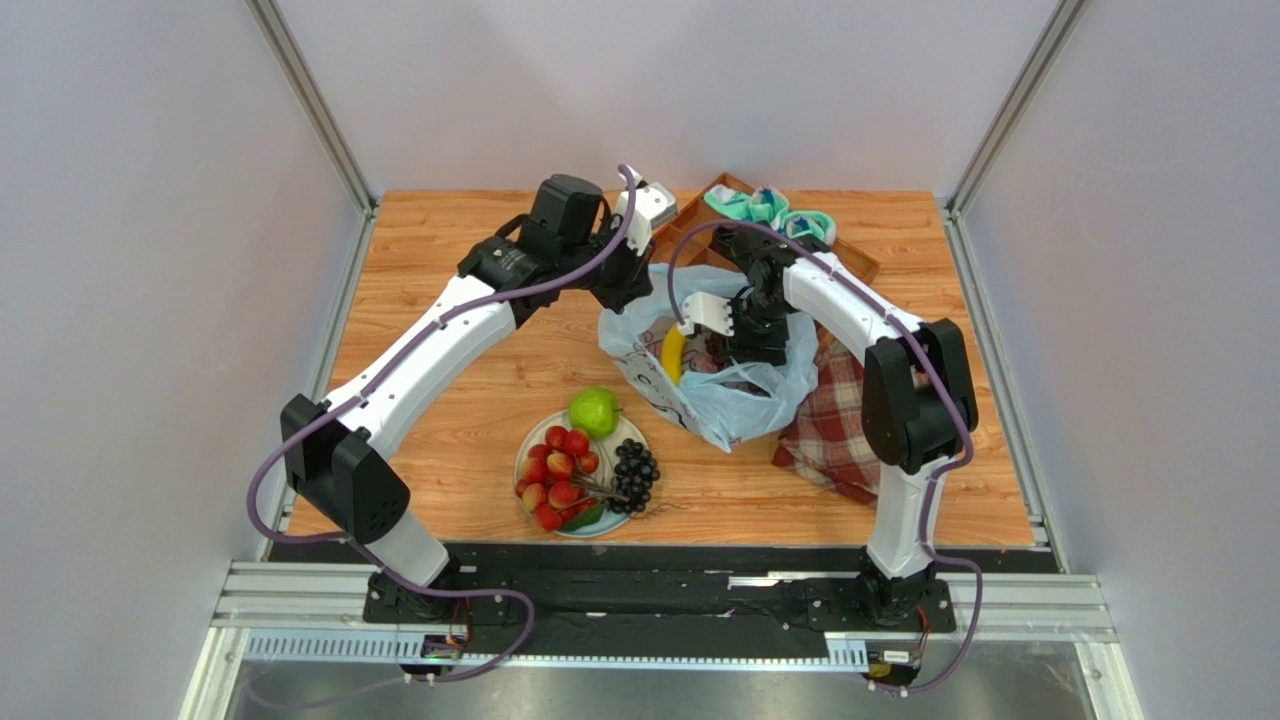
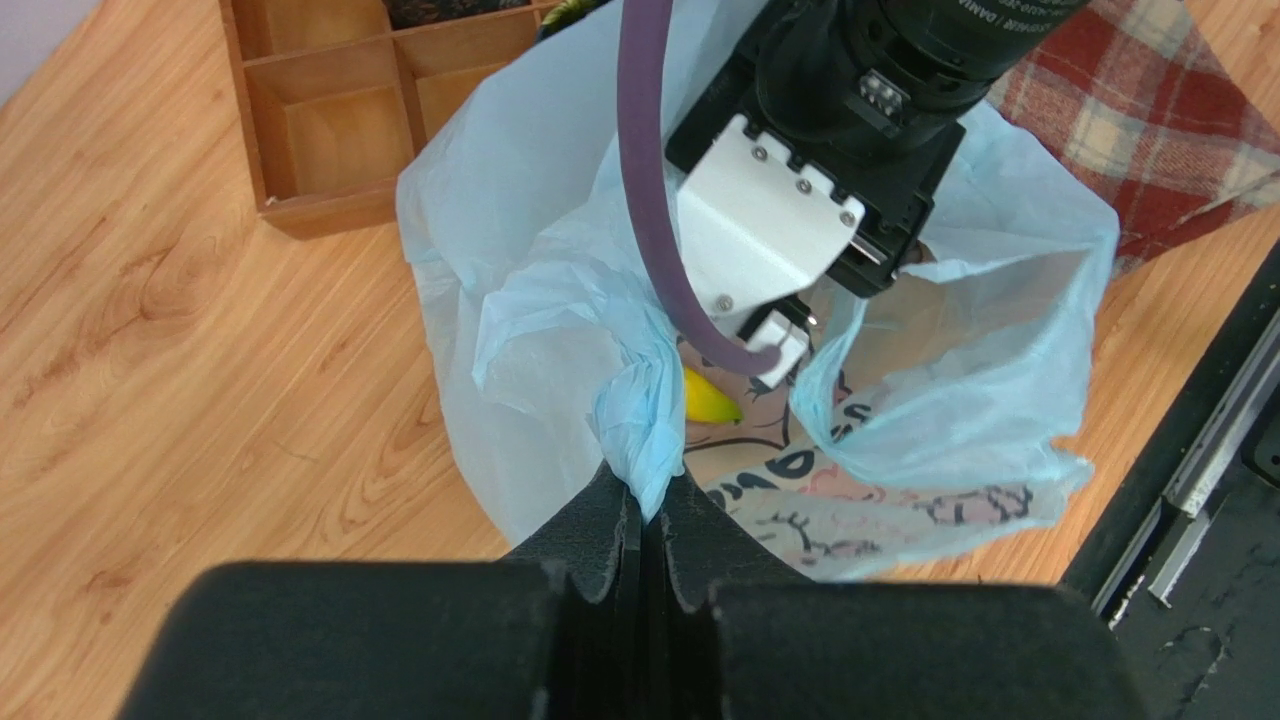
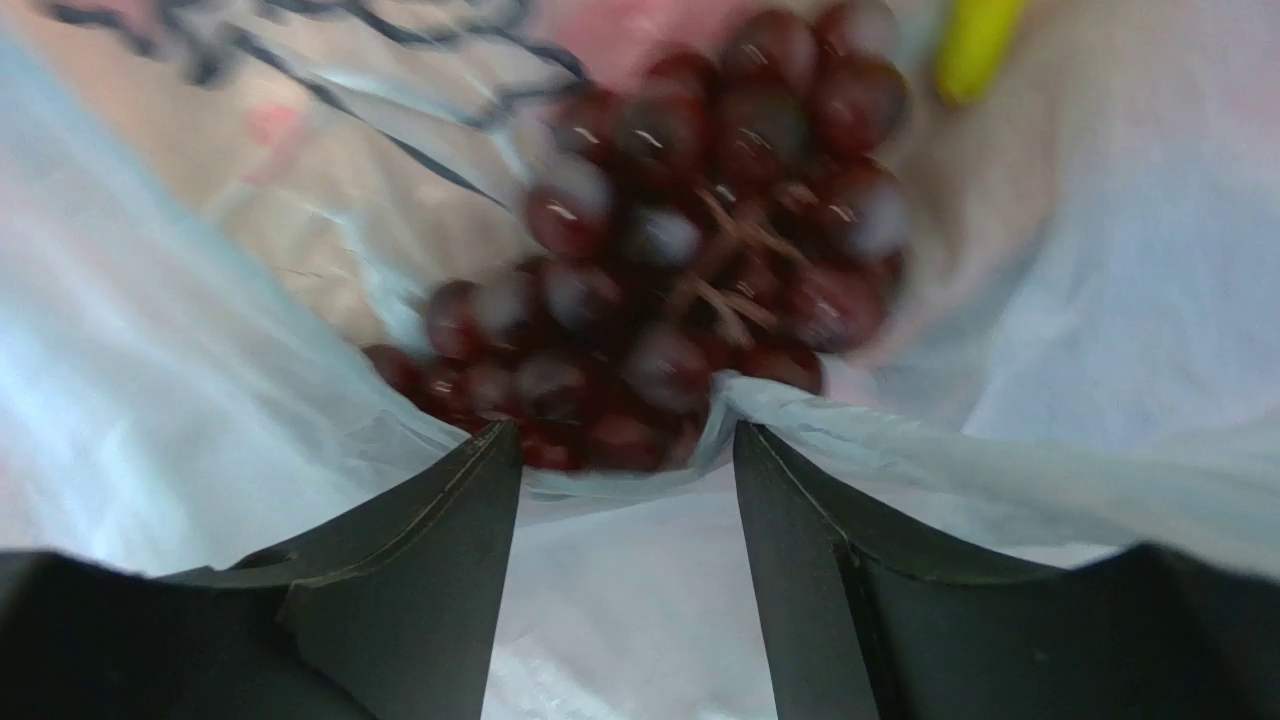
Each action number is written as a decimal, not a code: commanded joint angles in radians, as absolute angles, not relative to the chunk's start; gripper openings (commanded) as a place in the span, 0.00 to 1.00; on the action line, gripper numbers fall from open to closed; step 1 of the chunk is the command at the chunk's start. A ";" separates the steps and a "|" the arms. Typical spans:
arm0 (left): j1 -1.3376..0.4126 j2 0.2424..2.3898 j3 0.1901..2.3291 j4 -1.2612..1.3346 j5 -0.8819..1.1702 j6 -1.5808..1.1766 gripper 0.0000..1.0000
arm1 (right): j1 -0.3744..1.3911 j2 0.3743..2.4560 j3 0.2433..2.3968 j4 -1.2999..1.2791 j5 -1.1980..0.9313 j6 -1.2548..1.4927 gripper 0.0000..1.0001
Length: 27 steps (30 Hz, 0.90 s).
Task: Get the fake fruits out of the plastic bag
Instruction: Take out the fake fruit from the plastic bag.
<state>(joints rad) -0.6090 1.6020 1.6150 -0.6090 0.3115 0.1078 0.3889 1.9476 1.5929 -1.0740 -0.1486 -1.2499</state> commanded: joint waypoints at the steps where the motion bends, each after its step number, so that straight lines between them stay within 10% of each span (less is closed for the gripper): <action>1: -0.614 1.609 1.674 -0.571 0.327 0.112 0.00 | 0.356 1.933 1.631 -1.000 -0.035 -1.210 0.61; 14: -0.612 1.629 1.729 -0.537 0.374 0.037 0.00 | 0.367 1.575 1.562 -1.158 -0.343 -1.273 0.57; 27: -0.614 1.621 1.706 -0.541 0.350 0.046 0.00 | 0.495 1.790 1.772 -1.263 -0.427 -1.371 0.38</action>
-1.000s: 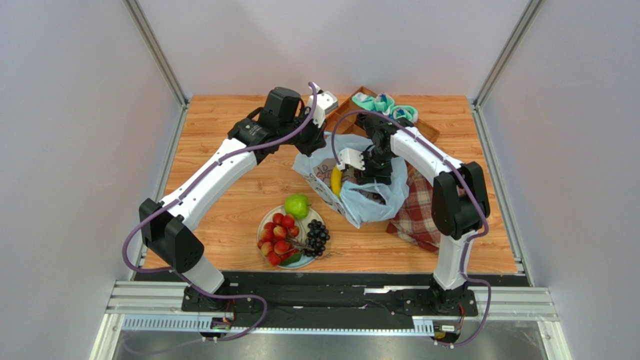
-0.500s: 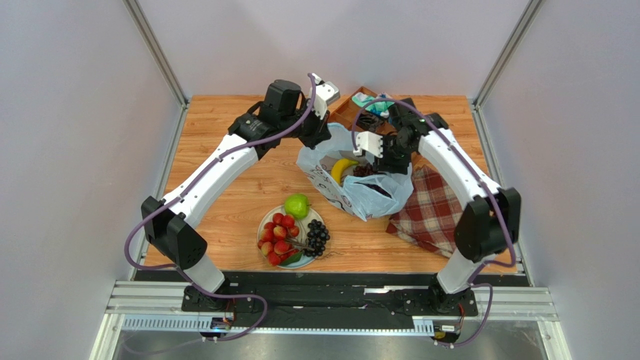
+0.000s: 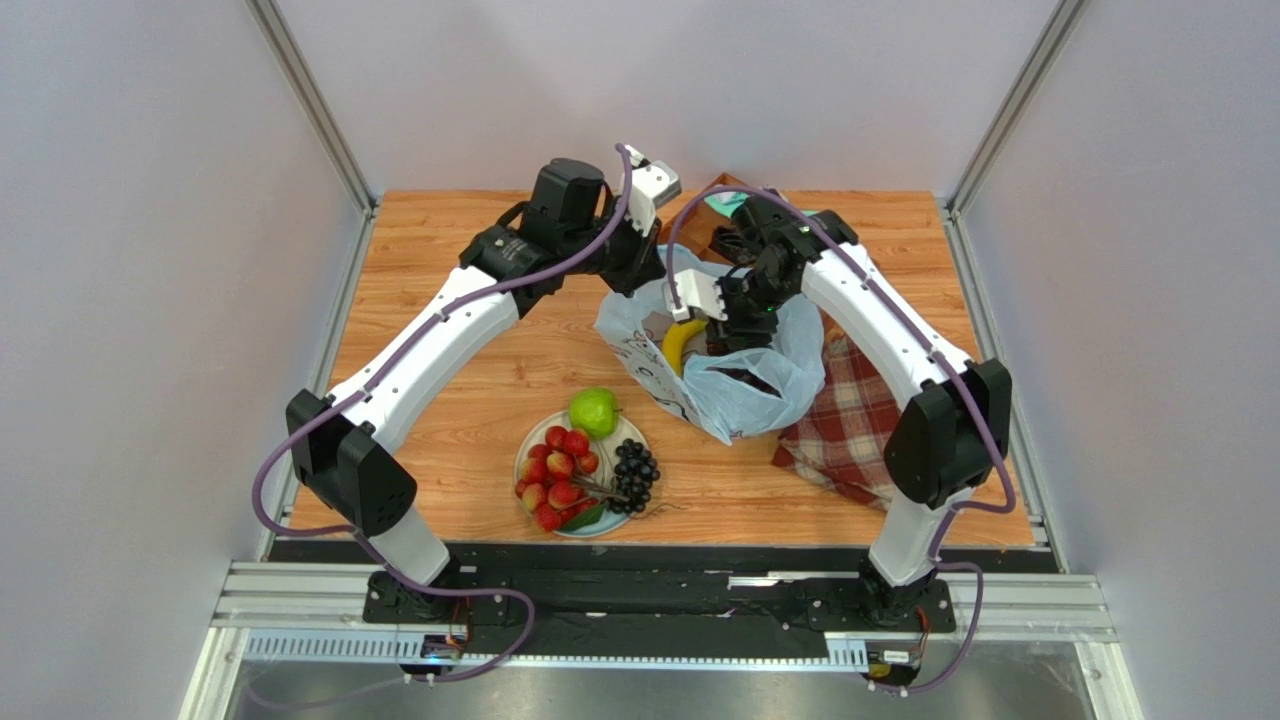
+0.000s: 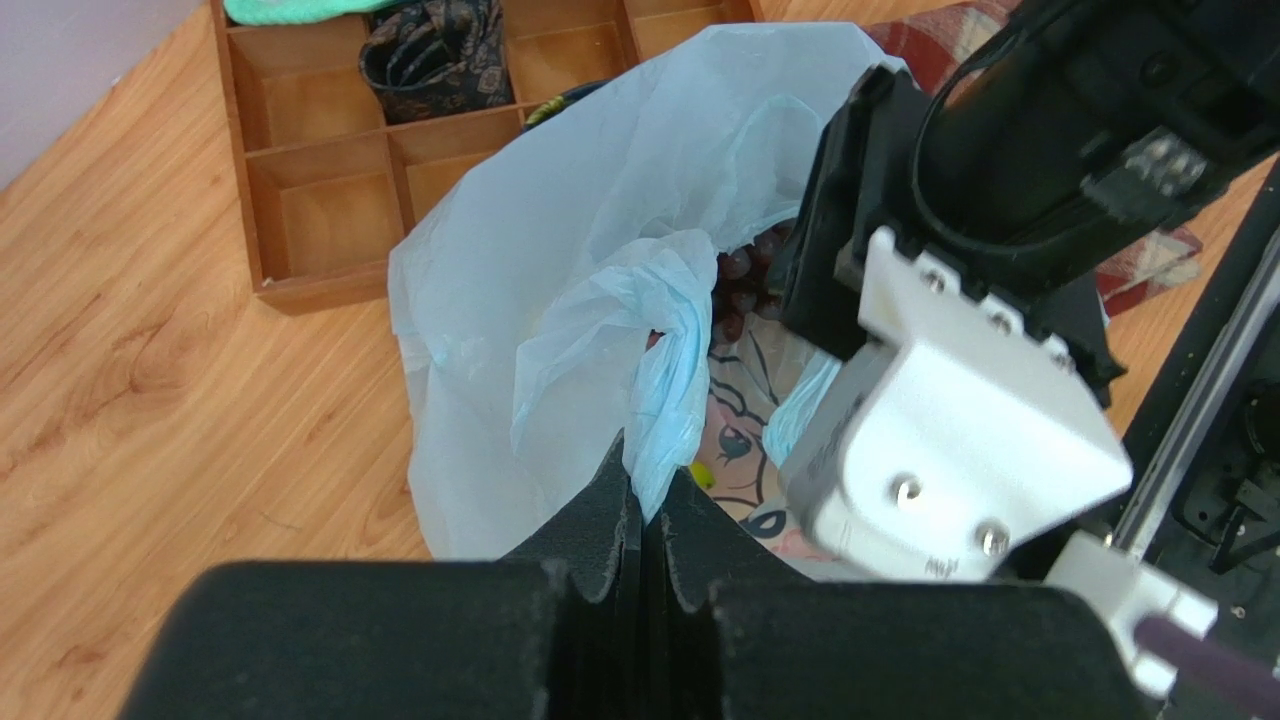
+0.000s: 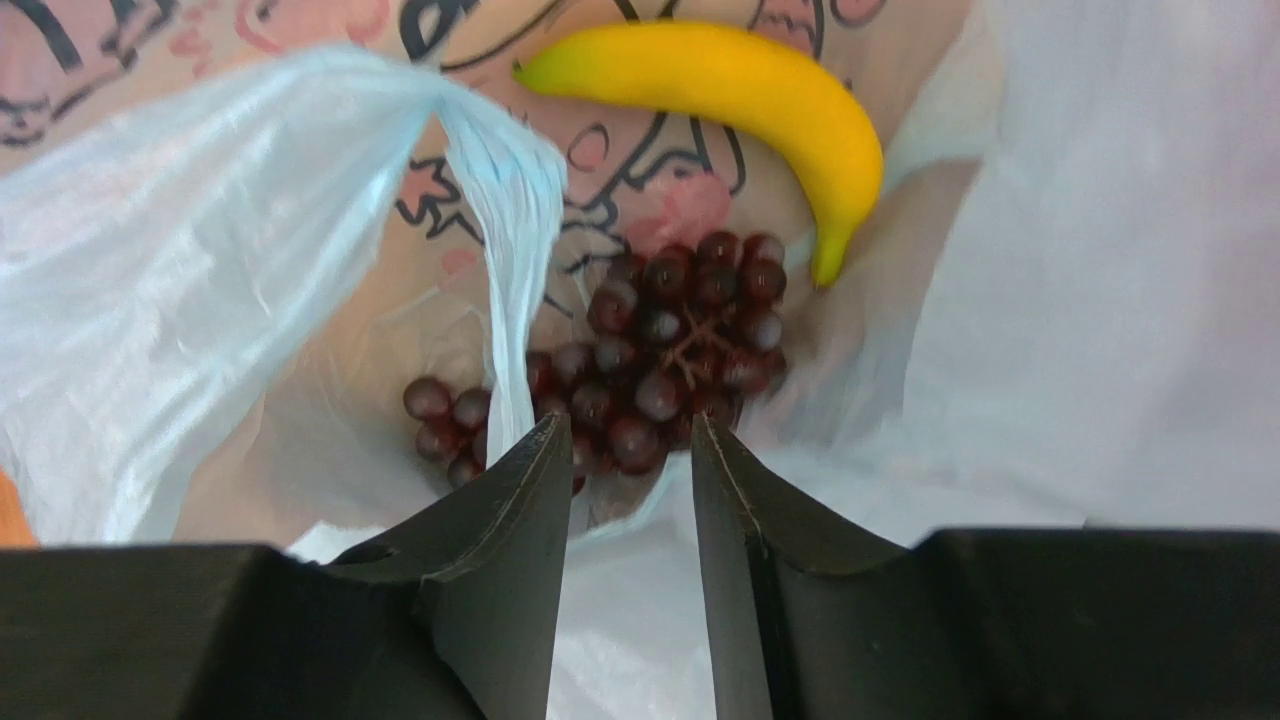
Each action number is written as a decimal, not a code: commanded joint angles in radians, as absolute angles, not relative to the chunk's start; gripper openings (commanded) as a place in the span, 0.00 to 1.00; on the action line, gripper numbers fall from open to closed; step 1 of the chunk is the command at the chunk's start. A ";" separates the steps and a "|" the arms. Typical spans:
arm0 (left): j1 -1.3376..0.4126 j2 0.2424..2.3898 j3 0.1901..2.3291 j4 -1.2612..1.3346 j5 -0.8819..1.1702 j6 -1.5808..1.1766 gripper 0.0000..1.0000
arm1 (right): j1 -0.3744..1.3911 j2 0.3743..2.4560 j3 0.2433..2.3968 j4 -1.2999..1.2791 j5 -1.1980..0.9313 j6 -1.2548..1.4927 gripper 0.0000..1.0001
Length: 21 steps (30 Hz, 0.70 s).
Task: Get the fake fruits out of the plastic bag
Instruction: Take out the fake fruit from the plastic bag.
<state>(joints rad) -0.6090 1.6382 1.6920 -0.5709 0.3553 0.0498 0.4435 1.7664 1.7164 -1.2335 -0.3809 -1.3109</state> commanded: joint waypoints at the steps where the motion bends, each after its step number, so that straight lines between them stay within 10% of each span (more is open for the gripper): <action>1: -0.614 1.620 1.704 -0.543 0.350 0.046 0.00 | 0.502 1.804 1.767 -1.249 -0.423 -1.384 0.38; 6: -0.612 1.620 1.707 -0.551 0.344 0.057 0.00 | 0.502 1.943 1.772 -1.229 -0.289 -1.398 0.40; 10: -0.614 1.605 1.691 -0.552 0.338 0.063 0.00 | 0.457 2.038 1.834 -1.199 -0.209 -1.344 0.87; 21: -0.614 1.597 1.669 -0.545 0.348 0.057 0.00 | 0.411 2.187 1.824 -1.262 -0.064 -1.296 0.81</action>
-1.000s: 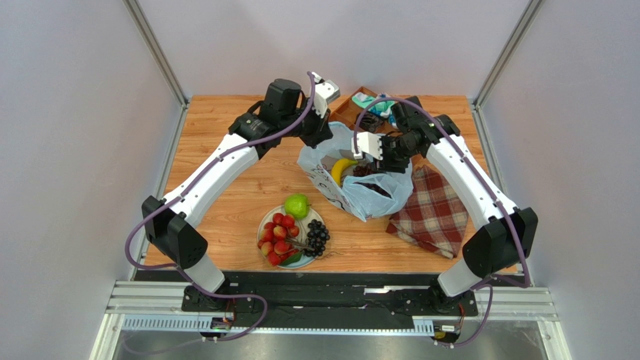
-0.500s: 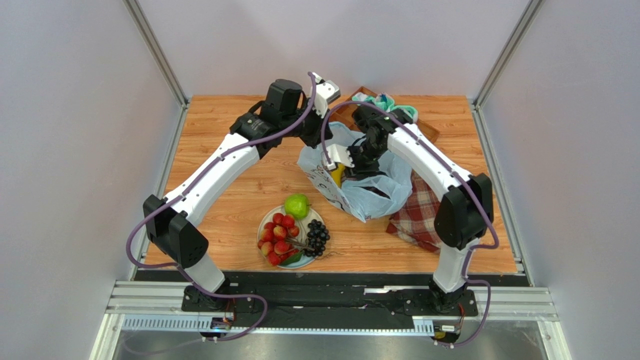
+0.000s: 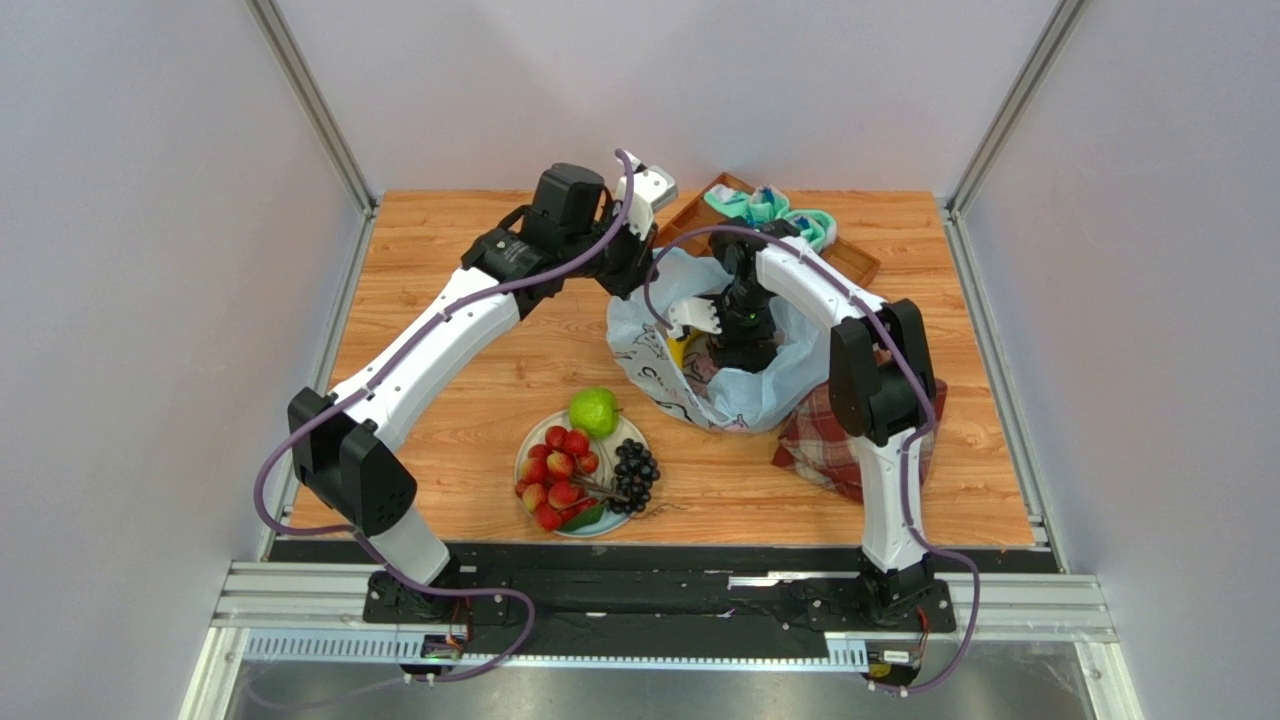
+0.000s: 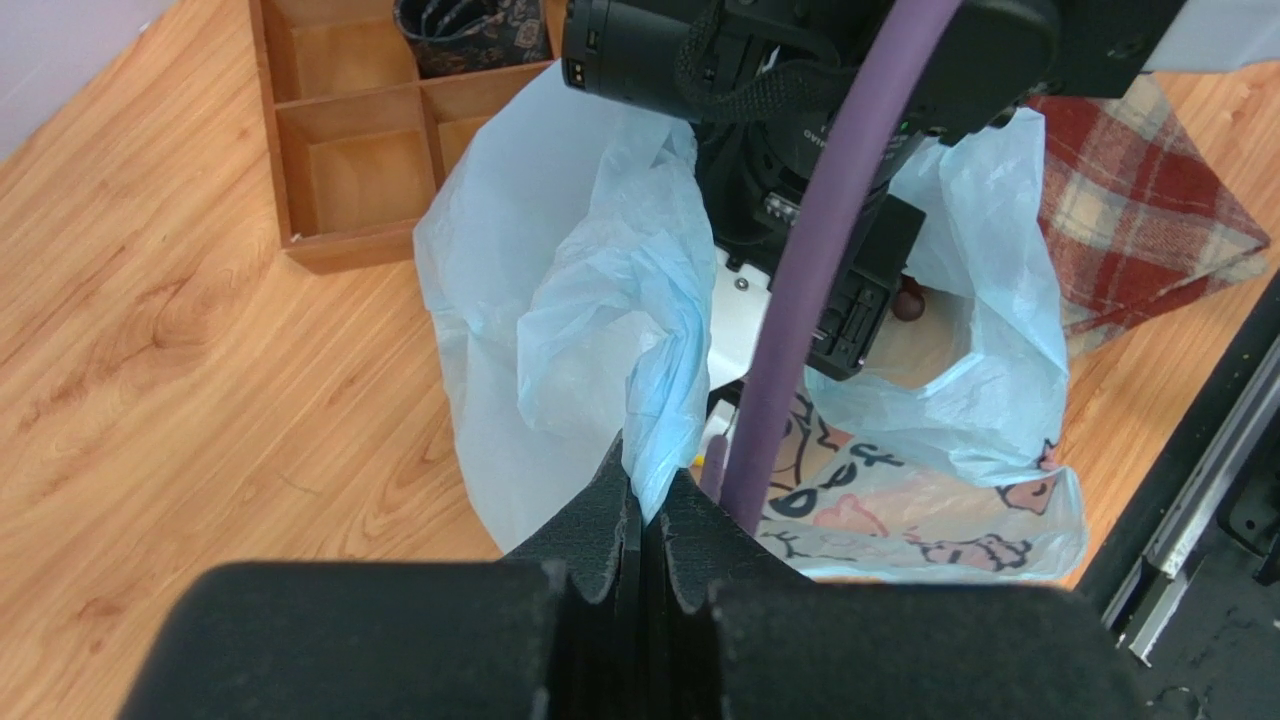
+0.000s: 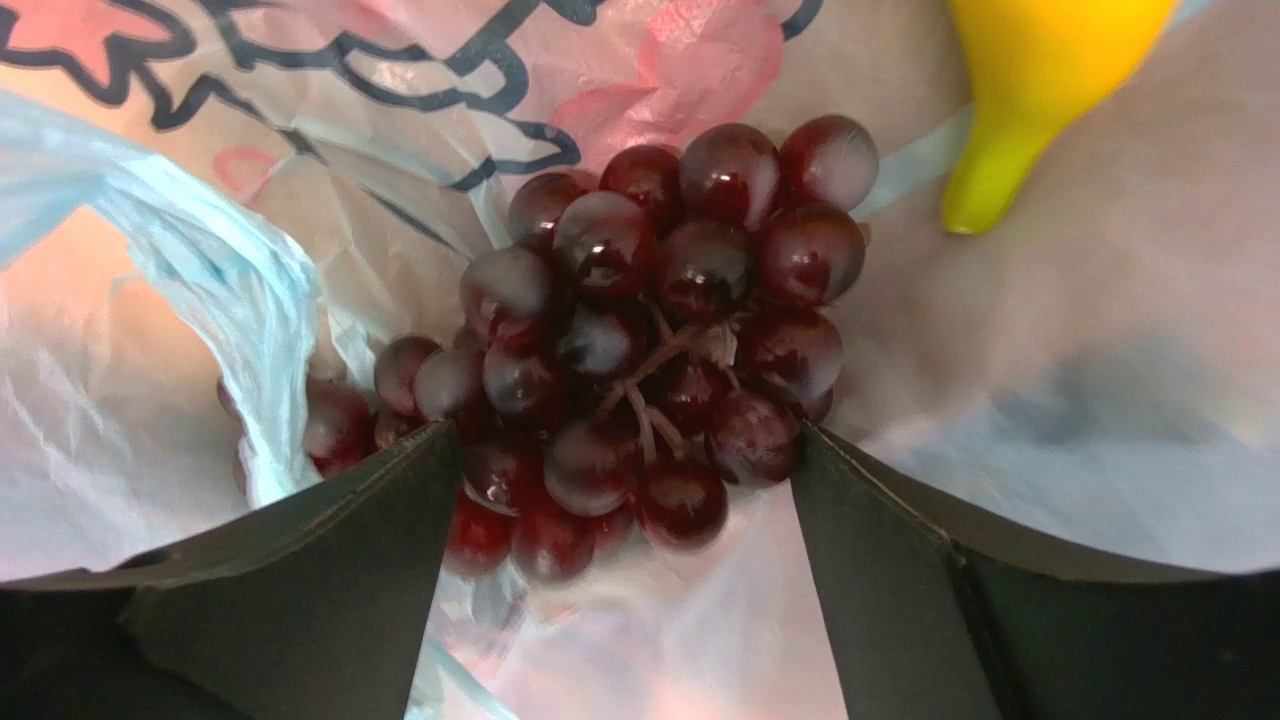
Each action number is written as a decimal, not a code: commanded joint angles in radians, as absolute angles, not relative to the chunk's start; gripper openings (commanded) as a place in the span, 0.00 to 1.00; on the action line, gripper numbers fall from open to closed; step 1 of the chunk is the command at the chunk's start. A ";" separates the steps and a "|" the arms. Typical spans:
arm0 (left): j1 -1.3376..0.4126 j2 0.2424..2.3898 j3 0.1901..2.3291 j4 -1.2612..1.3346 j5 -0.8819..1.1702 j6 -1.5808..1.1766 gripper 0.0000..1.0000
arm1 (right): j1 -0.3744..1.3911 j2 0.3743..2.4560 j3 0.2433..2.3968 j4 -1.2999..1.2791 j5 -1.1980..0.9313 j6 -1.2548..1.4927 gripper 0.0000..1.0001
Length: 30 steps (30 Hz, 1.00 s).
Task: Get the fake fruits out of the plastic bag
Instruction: Take out the fake fruit from the plastic bag.
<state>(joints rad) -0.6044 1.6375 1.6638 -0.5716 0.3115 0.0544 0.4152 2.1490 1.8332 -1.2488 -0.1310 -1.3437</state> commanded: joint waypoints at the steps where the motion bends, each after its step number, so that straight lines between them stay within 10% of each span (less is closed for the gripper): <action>1: -0.612 1.597 1.669 -0.543 0.348 0.054 0.00 | 0.410 2.190 1.824 -1.262 -0.074 -1.298 0.72; 10: -0.612 1.600 1.637 -0.529 0.342 0.061 0.00 | 0.408 1.999 1.832 -1.338 -0.271 -1.309 0.00; 30: -0.588 1.710 1.729 -0.491 0.242 0.005 0.00 | 0.593 1.356 1.815 -1.235 -0.551 -1.028 0.00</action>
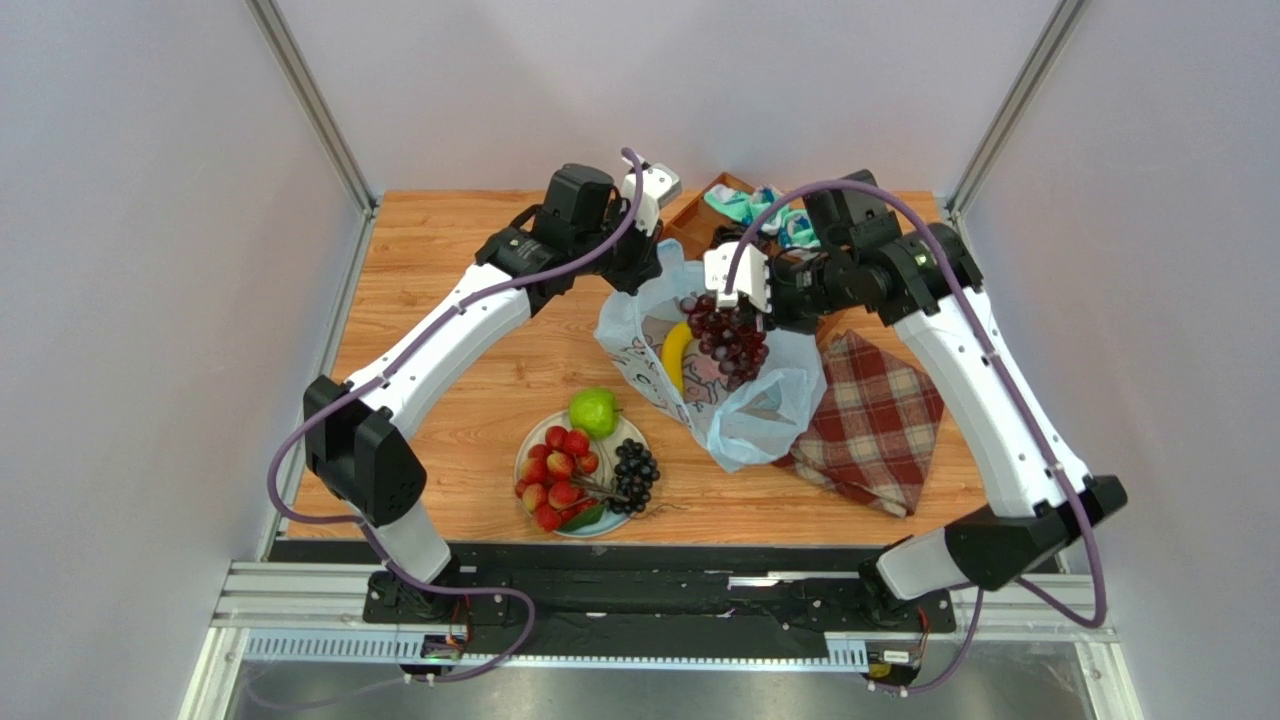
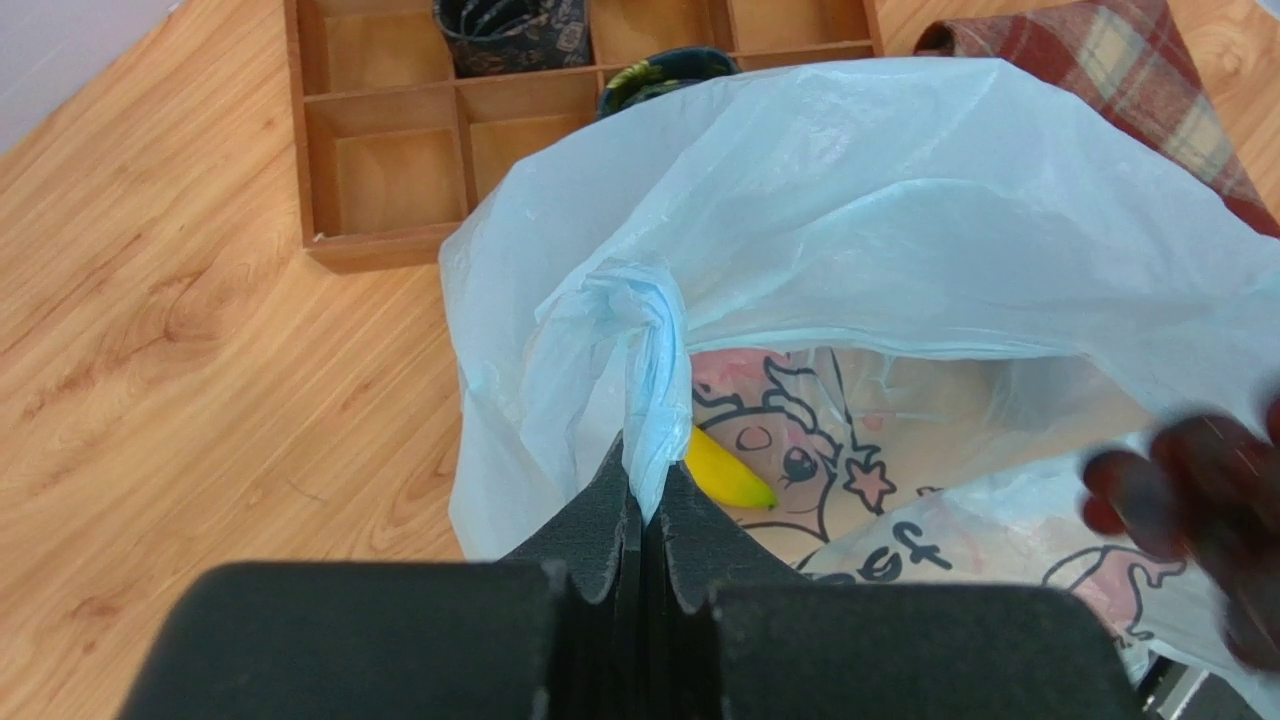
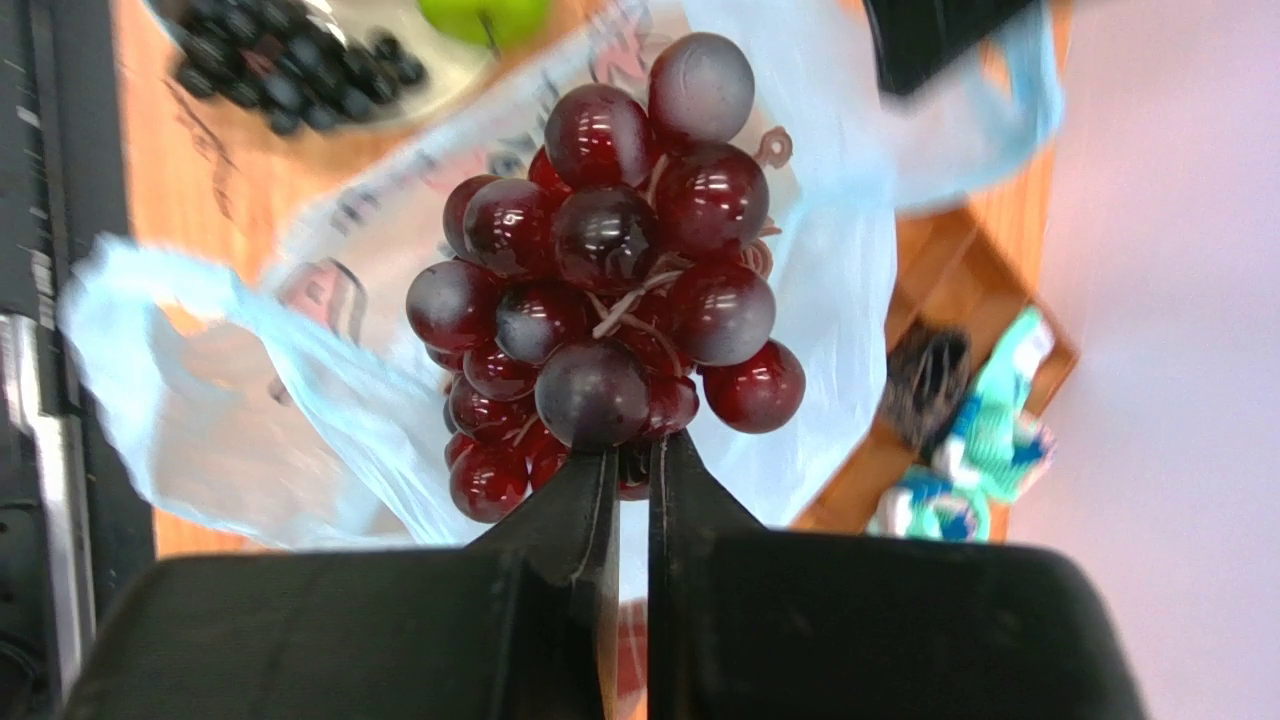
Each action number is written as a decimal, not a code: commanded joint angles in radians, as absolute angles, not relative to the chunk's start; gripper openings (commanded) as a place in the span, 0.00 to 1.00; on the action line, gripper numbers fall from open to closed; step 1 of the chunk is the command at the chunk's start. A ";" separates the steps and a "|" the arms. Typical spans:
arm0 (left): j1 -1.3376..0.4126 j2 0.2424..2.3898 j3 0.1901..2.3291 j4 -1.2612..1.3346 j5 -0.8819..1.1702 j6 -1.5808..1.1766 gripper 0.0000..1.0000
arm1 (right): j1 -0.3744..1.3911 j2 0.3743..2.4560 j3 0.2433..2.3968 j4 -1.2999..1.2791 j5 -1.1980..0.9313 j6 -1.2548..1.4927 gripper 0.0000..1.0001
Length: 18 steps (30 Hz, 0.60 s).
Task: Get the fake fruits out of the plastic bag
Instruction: Take out the fake fruit from the plastic bag, then place the fake fruit on the plate.
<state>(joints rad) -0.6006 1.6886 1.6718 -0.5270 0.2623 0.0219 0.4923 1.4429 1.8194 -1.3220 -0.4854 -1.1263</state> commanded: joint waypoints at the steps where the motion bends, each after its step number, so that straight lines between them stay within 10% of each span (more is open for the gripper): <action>1: -0.583 1.713 1.733 -0.489 0.242 0.006 0.00 | 0.653 1.324 1.798 -1.214 -0.548 -1.017 0.00; 18: -0.528 1.671 1.689 -0.506 0.279 0.011 0.00 | 0.861 1.525 1.506 -0.744 -0.442 -1.103 0.00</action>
